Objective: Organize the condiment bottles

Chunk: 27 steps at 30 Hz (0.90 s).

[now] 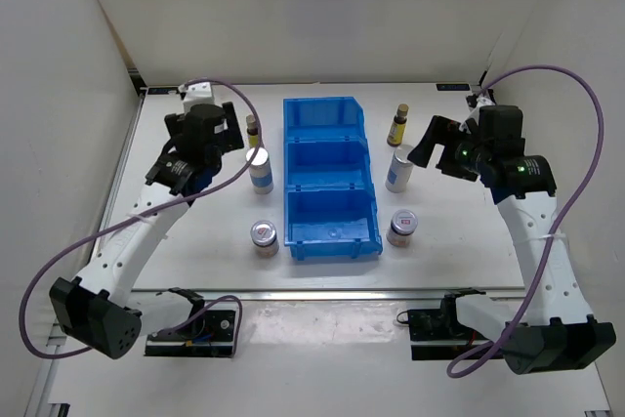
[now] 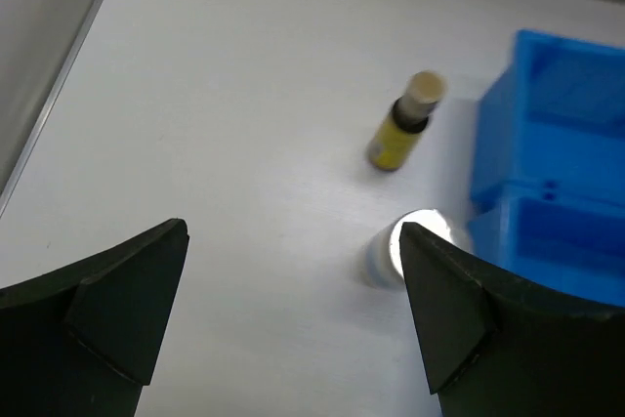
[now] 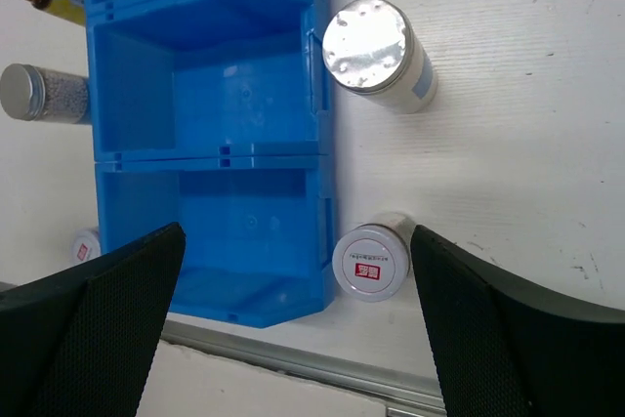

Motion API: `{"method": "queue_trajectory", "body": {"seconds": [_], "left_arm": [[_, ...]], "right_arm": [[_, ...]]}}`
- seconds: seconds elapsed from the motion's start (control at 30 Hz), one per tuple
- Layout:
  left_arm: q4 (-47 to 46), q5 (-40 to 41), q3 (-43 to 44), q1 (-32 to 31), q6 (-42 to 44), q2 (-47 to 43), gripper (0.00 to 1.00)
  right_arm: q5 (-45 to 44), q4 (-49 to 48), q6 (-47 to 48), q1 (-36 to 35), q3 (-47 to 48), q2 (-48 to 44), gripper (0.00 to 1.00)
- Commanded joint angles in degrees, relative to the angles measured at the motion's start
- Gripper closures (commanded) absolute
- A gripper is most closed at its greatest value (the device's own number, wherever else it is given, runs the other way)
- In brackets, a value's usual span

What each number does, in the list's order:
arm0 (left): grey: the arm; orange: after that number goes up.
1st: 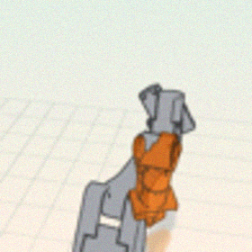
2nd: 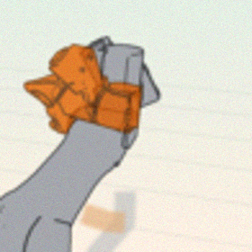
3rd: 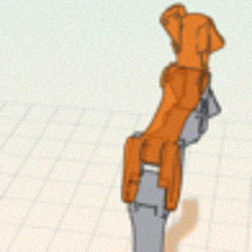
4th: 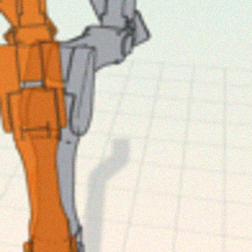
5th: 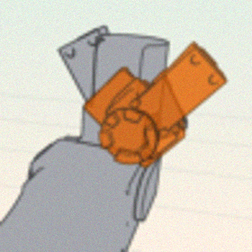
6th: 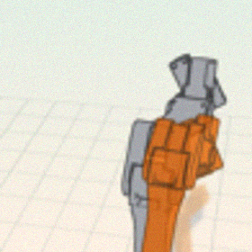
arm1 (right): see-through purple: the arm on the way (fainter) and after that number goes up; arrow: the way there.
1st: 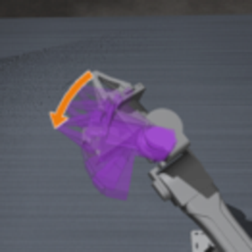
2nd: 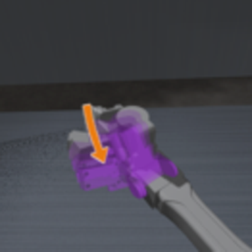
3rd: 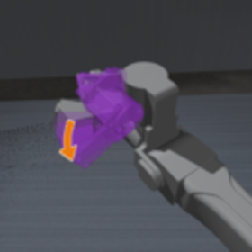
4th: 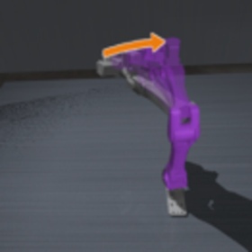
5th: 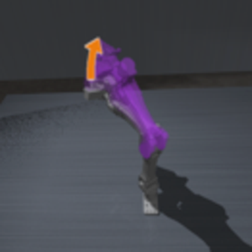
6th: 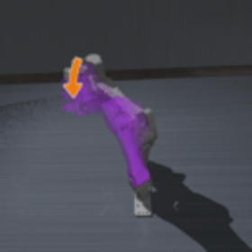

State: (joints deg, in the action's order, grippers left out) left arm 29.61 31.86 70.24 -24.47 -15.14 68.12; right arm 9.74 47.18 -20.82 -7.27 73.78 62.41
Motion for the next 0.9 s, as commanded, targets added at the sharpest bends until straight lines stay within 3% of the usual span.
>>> {"method": "queue_trajectory", "body": {"seconds": [0.0, 0.17, 0.4, 0.63, 0.87], "left_arm": [[7.9, 10.5, -2.6, 2.0, -10.1, -1.2, 0.0], [2.5, -1.1, -8.6, 5.1, -12.5, -8.9, 0.0], [-1.7, -14.0, -11.3, 5.7, -9.4, -11.8, 0.0], [-2.3, -14.0, -20.0, 5.7, -12.6, -15.7, 0.0], [-2.3, -9.8, -24.8, 5.7, -8.3, -17.6, 0.0]], "right_arm": [[-3.8, 1.2, 1.2, -0.6, 3.3, -0.4, 0.01], [-13.1, 7.1, 1.7, -0.6, 6.5, 0.1, 0.01], [-10.4, 6.4, 2.9, -0.6, 5.0, -1.1, 0.01], [-8.3, 7.0, 2.4, -1.1, 5.9, 6.4, 0.01], [-17.7, 6.6, 3.5, -5.2, 7.4, 15.0, 0.02]]}}
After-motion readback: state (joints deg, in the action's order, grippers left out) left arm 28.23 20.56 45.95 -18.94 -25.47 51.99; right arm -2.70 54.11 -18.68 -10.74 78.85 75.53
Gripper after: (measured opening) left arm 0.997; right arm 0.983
